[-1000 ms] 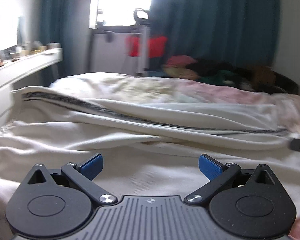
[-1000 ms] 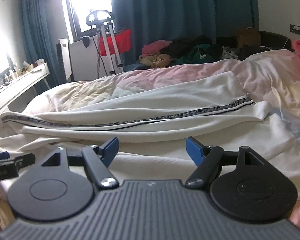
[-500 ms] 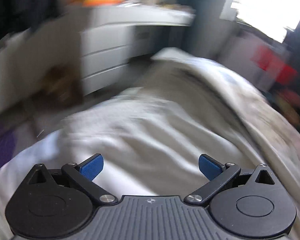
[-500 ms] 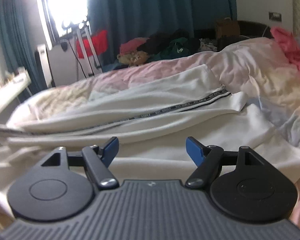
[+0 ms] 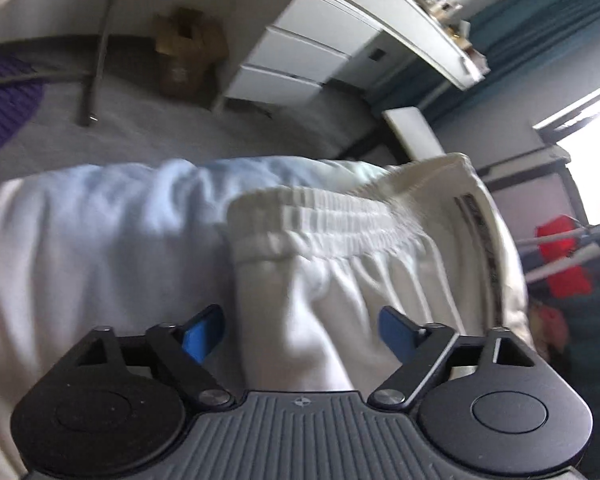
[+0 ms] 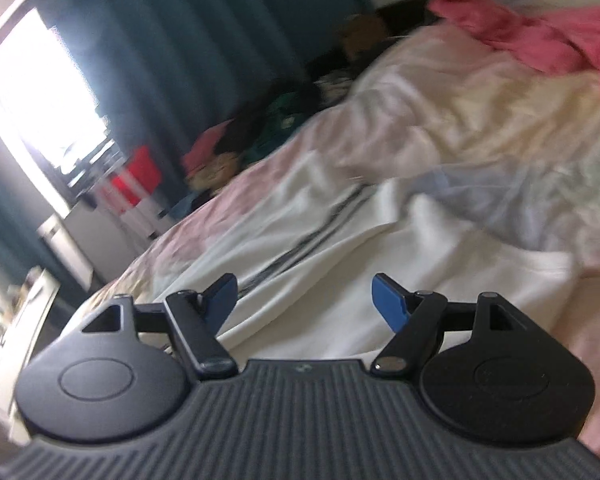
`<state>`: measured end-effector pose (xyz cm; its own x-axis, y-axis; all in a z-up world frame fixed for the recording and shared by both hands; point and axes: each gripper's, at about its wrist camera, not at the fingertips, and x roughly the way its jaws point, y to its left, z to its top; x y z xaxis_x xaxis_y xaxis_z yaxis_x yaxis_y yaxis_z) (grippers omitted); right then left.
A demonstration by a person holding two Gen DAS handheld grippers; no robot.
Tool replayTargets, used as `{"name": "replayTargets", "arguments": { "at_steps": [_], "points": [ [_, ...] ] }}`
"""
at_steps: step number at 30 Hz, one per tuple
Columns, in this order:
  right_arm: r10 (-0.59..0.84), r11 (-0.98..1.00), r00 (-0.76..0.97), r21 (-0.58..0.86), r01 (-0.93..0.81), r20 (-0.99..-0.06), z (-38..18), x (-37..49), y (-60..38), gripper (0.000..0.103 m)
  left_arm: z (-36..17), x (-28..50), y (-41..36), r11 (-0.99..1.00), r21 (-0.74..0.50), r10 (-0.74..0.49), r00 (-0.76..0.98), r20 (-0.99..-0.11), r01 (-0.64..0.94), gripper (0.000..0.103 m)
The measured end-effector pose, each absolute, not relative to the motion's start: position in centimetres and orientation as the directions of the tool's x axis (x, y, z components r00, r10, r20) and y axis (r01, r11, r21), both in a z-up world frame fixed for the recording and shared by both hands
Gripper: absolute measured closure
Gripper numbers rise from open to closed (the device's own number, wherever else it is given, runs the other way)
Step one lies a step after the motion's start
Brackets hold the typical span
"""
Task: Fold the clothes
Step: 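Grasp the ribbed waistband with the left gripper while the right gripper pinches fabric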
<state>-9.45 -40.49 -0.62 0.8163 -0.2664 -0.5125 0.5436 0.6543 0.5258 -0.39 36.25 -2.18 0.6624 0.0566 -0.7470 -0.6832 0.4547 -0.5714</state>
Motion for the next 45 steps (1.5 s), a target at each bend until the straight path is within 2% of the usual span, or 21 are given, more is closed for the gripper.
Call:
{"name": "replayTargets", "arguments": {
  "at_steps": [1,3,5,6,8,12,14,17,18,20,22,23,26,30,34,40,45],
  "points": [
    [-0.302,0.607,0.794,0.536,0.587,-0.528,-1.0,-10.3,-41.8,0.027,-2.2,-0.5,35.9,0.461,-0.578,0.05,0.67,-0.741,-0.673,0.035],
    [-0.362,0.491,0.739,0.558,0.669,-0.568,-2.1,-12.3,-44.4,0.027,-2.1,-0.6,35.9,0.46,-0.594,0.038,0.683,-0.73,-0.66,0.04],
    [-0.395,0.361,0.685,0.582,0.729,-0.612,-3.8,-14.3,-46.7,0.025,-2.4,-0.8,36.0,0.445,-0.621,0.026,0.703,-0.711,-0.645,0.057],
    [-0.4,0.308,0.668,0.594,0.743,-0.628,-4.5,-15.2,-47.4,0.025,-2.6,-1.0,36.3,0.429,-0.64,0.02,0.715,-0.699,-0.638,0.061],
    [-0.385,0.248,0.666,0.623,0.742,-0.639,-6.2,-16.6,-48.4,0.026,-3.2,-1.4,36.9,0.387,-0.676,0.007,0.736,-0.677,-0.626,0.075],
    [-0.301,0.168,0.665,0.648,0.743,-0.684,-8.5,-17.4,-48.9,0.026,-4.5,-2.3,37.7,0.281,-0.717,-0.014,0.745,-0.667,-0.638,0.076],
    [-0.229,0.126,0.687,0.678,0.724,-0.69,-9.7,-16.9,-49.0,0.027,-4.7,-2.2,37.8,0.284,-0.704,-0.012,0.732,-0.681,-0.651,0.072],
    [-0.18,0.106,0.673,0.666,0.738,-0.717,-11.0,-15.1,-49.4,0.048,-5.3,-1.6,37.8,0.312,-0.688,-0.027,0.717,-0.696,-0.655,0.071],
    [-0.179,0.107,0.661,0.653,0.75,-0.729,-11.3,-14.5,-49.6,0.059,-5.6,-1.4,37.7,0.317,-0.685,-0.039,0.713,-0.7,-0.655,0.071],
    [-0.217,0.122,0.631,0.621,0.775,-0.745,-11.5,-13.7,-50.2,0.072,-6.1,-1.1,37.7,0.31,-0.69,-0.056,0.712,-0.7,-0.654,0.07],
    [-0.265,0.138,0.62,0.607,0.783,-0.739,-11.4,-13.4,-50.4,0.091,-6.7,-0.9,37.9,0.292,-0.701,-0.068,0.717,-0.694,-0.651,0.072],
    [-0.299,0.151,0.624,0.61,0.778,-0.722,-11.1,-13.6,-50.4,0.095,-7.1,-0.8,38.2,0.273,-0.707,-0.071,0.719,-0.691,-0.652,0.076],
    [-0.429,0.215,0.667,0.649,0.73,-0.609,-8.7,-14.8,-50.4,0.097,-8.0,-0.8,38.9,0.229,-0.73,-0.089,0.733,-0.674,-0.644,0.089],
    [-0.514,0.302,0.706,0.668,0.681,-0.487,-5.4,-14.7,-49.1,0.097,-7.4,-2.5,39.4,0.214,-0.78,-0.084,0.784,-0.615,-0.588,0.093],
    [-0.509,0.286,0.757,0.749,0.598,-0.411,-3.5,-14.9,-49.2,0.097,-4.6,-5.8,40.0,0.219,-0.847,-0.041,0.863,-0.503,-0.484,0.093],
    [-0.47,0.313,0.802,0.78,0.541,-0.368,-1.4,-13.6,-50.7,0.097,-0.9,-4.3,40.8,0.305,-0.862,-0.101,0.886,-0.453,-0.406,0.093],
    [-0.463,0.419,0.808,0.714,0.561,-0.364,1.4,-4.9,-51.5,0.097,1.3,3.7,39.1,0.372,-0.845,-0.054,0.9,-0.433,-0.385,0.093]
  ]
}}
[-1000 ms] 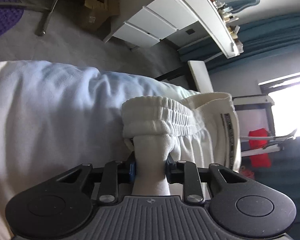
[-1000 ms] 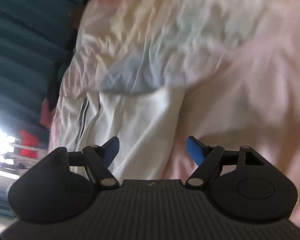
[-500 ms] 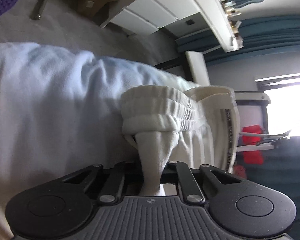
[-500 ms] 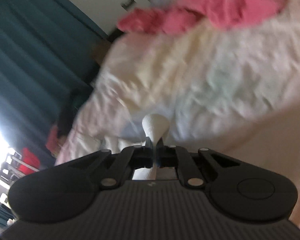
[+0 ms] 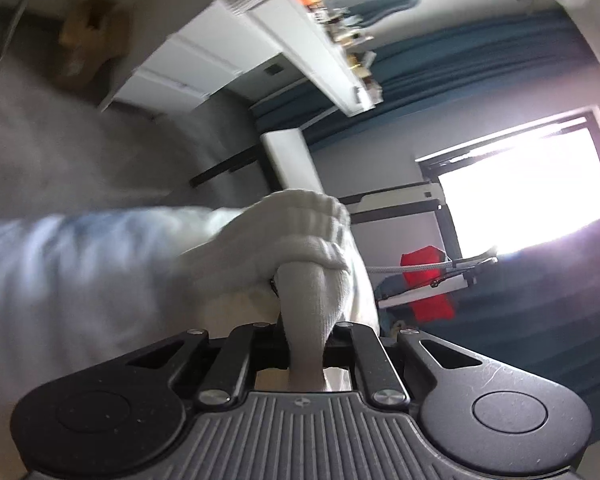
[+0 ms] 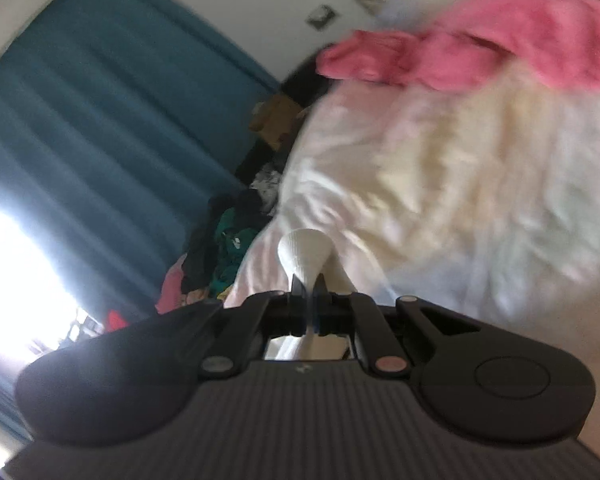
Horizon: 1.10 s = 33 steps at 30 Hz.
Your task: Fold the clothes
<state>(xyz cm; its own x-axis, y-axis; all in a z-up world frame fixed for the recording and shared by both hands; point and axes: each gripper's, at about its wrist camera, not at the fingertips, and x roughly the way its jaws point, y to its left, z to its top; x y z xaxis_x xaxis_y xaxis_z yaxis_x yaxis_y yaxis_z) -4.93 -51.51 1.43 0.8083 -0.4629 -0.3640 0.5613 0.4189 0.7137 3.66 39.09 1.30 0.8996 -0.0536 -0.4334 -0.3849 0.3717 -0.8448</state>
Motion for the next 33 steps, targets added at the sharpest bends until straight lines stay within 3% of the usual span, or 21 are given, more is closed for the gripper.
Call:
{"name": "replayTargets", "arguments": {
  "at_steps": [6,13,17,21,24,26,27,28,29,30,33],
  "points": [
    [-0.474,0.511,0.792,0.611,0.604,-0.385,3.0,10.3,-52.4,0.097,1.8,16.0,36.3,0.461,-0.78,0.029,0.885,-0.465,-0.424,0.092],
    [-0.517,0.527,0.702,0.464,0.712,-0.49,-3.8,25.0,-53.2,0.097,-2.0,30.6,33.4,0.629,-0.629,0.065,0.838,-0.542,-0.456,0.09],
    [-0.522,0.506,0.64,0.399,0.765,-0.564,-9.0,28.5,-53.8,0.097,-4.4,34.5,32.6,0.635,-0.602,0.052,0.804,-0.592,-0.484,0.089],
    [-0.502,0.52,0.655,0.409,0.75,-0.565,-10.1,28.3,-54.2,0.092,-4.6,35.0,32.2,0.642,-0.583,0.063,0.791,-0.608,-0.499,0.085],
    [-0.439,0.495,0.682,0.476,0.727,-0.585,-9.1,27.1,-54.7,0.083,-3.8,33.4,32.0,0.668,-0.568,0.08,0.805,-0.587,-0.481,0.063],
    [-0.379,0.472,0.709,0.534,0.701,-0.595,-8.3,25.7,-55.0,0.081,-3.0,32.0,31.6,0.715,-0.543,0.057,0.811,-0.582,-0.44,0.04],
    [-0.353,0.469,0.724,0.558,0.685,-0.592,-7.8,24.8,-54.9,0.071,-2.6,31.4,31.3,0.741,-0.528,0.04,0.813,-0.582,-0.415,0.037],
    [-0.332,0.474,0.737,0.572,0.67,-0.588,-7.4,23.7,-54.8,0.05,-2.2,30.3,31.0,0.76,-0.518,0.031,0.817,-0.575,-0.393,0.032],
    [-0.318,0.481,0.746,0.578,0.659,-0.586,-7.1,22.6,-54.6,0.041,-1.9,28.7,30.5,0.774,-0.51,0.028,0.826,-0.564,-0.374,0.023],
    [-0.306,0.483,0.753,0.587,0.65,-0.583,-6.8,21.4,-54.2,0.033,-1.5,27.1,30.0,0.788,-0.502,0.024,0.833,-0.552,-0.356,0.019],
    [-0.267,0.463,0.777,0.631,0.623,-0.57,-6.2,17.0,-53.1,0.033,-1.0,22.1,29.0,0.805,-0.503,0.005,0.851,-0.525,-0.316,0.017]
  ]
}}
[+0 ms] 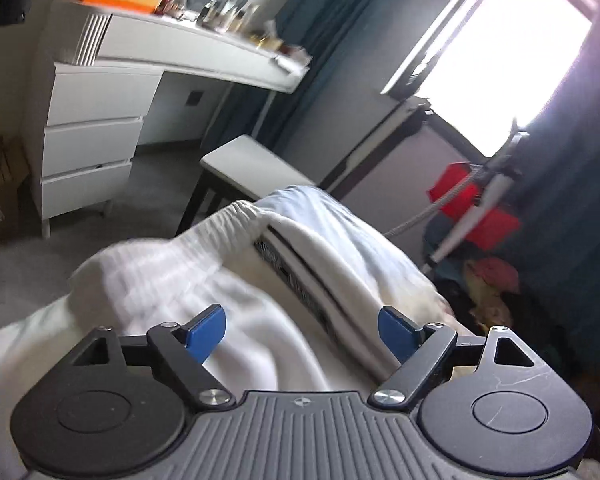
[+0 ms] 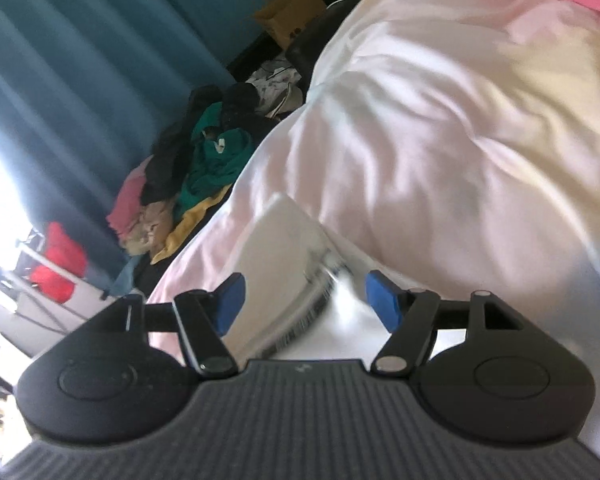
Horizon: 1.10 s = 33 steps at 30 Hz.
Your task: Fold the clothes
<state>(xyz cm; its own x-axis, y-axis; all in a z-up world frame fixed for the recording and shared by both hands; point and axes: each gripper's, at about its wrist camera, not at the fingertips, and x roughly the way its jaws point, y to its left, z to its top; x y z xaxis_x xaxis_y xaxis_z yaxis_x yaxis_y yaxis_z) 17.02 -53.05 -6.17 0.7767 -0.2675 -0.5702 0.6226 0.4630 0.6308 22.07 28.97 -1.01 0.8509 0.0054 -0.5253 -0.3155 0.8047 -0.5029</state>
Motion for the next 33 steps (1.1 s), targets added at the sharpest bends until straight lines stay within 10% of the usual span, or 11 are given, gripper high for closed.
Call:
{"name": "replayTargets", "arguments": {
  "at_steps": [11,21,24,28,33],
  "points": [
    [0.01,0.254,0.852,0.826,0.504,-0.523,-11.3,5.6,-48.3,0.033,-7.1,13.8,30.0,0.487,-0.72,-0.173,0.754,-0.634,-0.494,0.017],
    [-0.05,0.285,0.892,0.849,0.445,-0.45,-13.6,7.4,-49.2,0.037,-9.0,17.1,31.0,0.506,-0.697,0.011,0.812,-0.584,-0.508,0.025],
    [-0.13,0.252,0.877,0.841,0.48,-0.462,-14.5,8.1,-51.4,0.053,-9.6,18.6,32.5,0.503,-0.687,0.067,0.816,-0.574,-0.524,0.038],
    [-0.189,0.184,0.864,0.847,0.498,-0.466,-15.6,8.5,-53.6,0.083,-8.6,18.1,33.5,0.47,-0.724,0.075,0.839,-0.538,-0.506,0.085],
    [-0.243,0.357,0.856,0.779,0.515,-0.455,-13.4,8.3,-53.4,0.094,-6.0,16.3,34.1,0.491,-0.741,0.083,0.871,-0.484,-0.458,0.093]
  ]
}}
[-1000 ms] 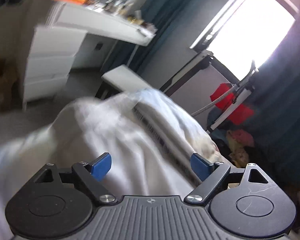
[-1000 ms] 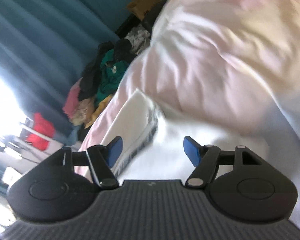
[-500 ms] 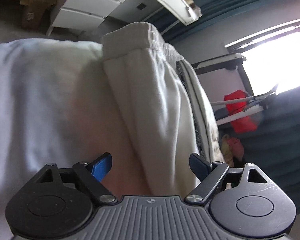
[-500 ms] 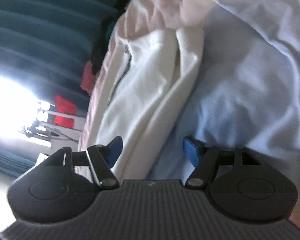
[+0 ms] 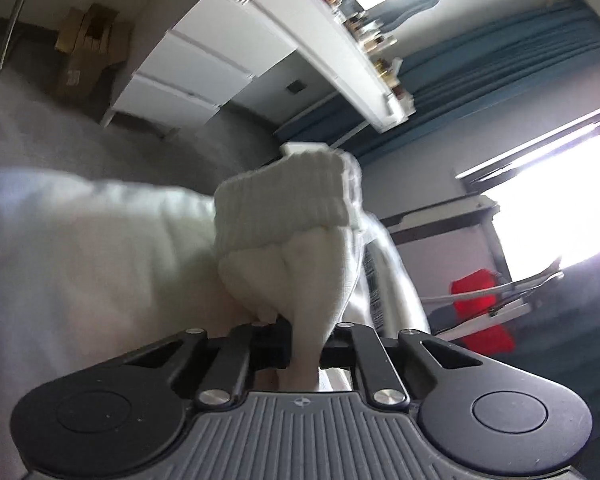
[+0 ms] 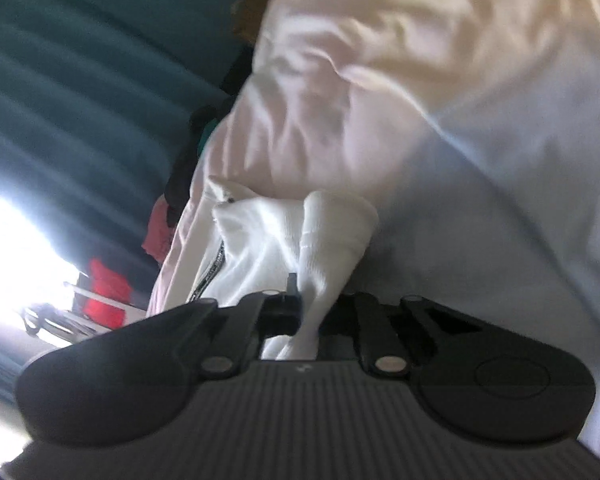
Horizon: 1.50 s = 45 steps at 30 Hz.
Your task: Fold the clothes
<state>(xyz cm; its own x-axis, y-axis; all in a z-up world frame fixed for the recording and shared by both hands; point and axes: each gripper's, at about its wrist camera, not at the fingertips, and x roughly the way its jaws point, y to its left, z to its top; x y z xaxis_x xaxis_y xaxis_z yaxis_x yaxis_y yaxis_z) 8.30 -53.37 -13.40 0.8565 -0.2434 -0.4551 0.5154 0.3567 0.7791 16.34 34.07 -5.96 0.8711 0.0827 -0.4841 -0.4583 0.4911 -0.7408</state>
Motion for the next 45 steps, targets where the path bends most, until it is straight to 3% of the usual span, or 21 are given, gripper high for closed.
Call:
{"name": "replayTargets", "arguments": {
  "at_steps": [8,16,24,27,28,30,32,36,37,41,45],
  "points": [
    [-0.298,0.4,0.842,0.743,0.537,-0.449,-10.3,4.2,-52.2,0.095,-2.0,13.4,35.0,0.521,-0.759,0.089,0.91,-0.406,-0.39,0.093],
    [-0.32,0.29,0.816,0.77,0.568,-0.481,-8.6,-3.8,-52.4,0.095,-2.8,8.9,36.4,0.484,-0.751,0.052,0.872,-0.487,-0.449,0.093],
    [-0.257,0.18,0.749,0.731,0.658,-0.611,-11.0,-6.4,-52.8,0.094,-3.7,4.4,37.9,0.449,-0.736,0.01,0.826,-0.563,-0.507,0.086],
    [-0.263,0.178,0.739,0.721,0.669,-0.621,-10.6,-6.5,-52.2,0.09,-3.0,3.8,37.1,0.524,-0.687,0.014,0.812,-0.584,-0.503,0.06],
    [-0.266,0.172,0.739,0.723,0.669,-0.62,-10.5,-6.8,-52.2,0.09,-2.7,3.7,36.6,0.55,-0.666,0.017,0.804,-0.595,-0.504,0.046],
    [-0.272,0.123,0.755,0.757,0.642,-0.597,-10.4,-7.8,-52.3,0.089,-1.9,3.2,35.2,0.601,-0.616,0.03,0.784,-0.62,-0.51,0.035],
    [-0.294,0.073,0.756,0.775,0.628,-0.585,-10.1,-9.0,-52.3,0.082,-0.8,2.4,33.6,0.658,-0.55,0.06,0.764,-0.642,-0.514,0.028],
    [-0.377,0.095,0.746,0.779,0.62,-0.549,-8.6,-10.8,-52.0,0.03,1.5,0.1,29.4,0.76,-0.466,0.108,0.795,-0.597,-0.453,0.021],
    [-0.397,0.119,0.745,0.775,0.621,-0.536,-8.1,-11.0,-51.8,0.024,1.7,0.0,28.0,0.78,-0.459,0.098,0.807,-0.583,-0.426,0.02],
    [-0.353,0.198,0.817,0.816,0.543,-0.457,-7.6,-10.4,-51.2,0.025,2.3,-0.3,22.3,0.848,-0.429,0.037,0.844,-0.535,-0.31,0.019],
    [-0.181,0.19,0.839,0.819,0.542,-0.513,-9.8,-7.7,-51.0,0.028,1.6,2.3,16.0,0.862,-0.473,-0.143,0.806,-0.574,-0.184,0.019]
  ]
}}
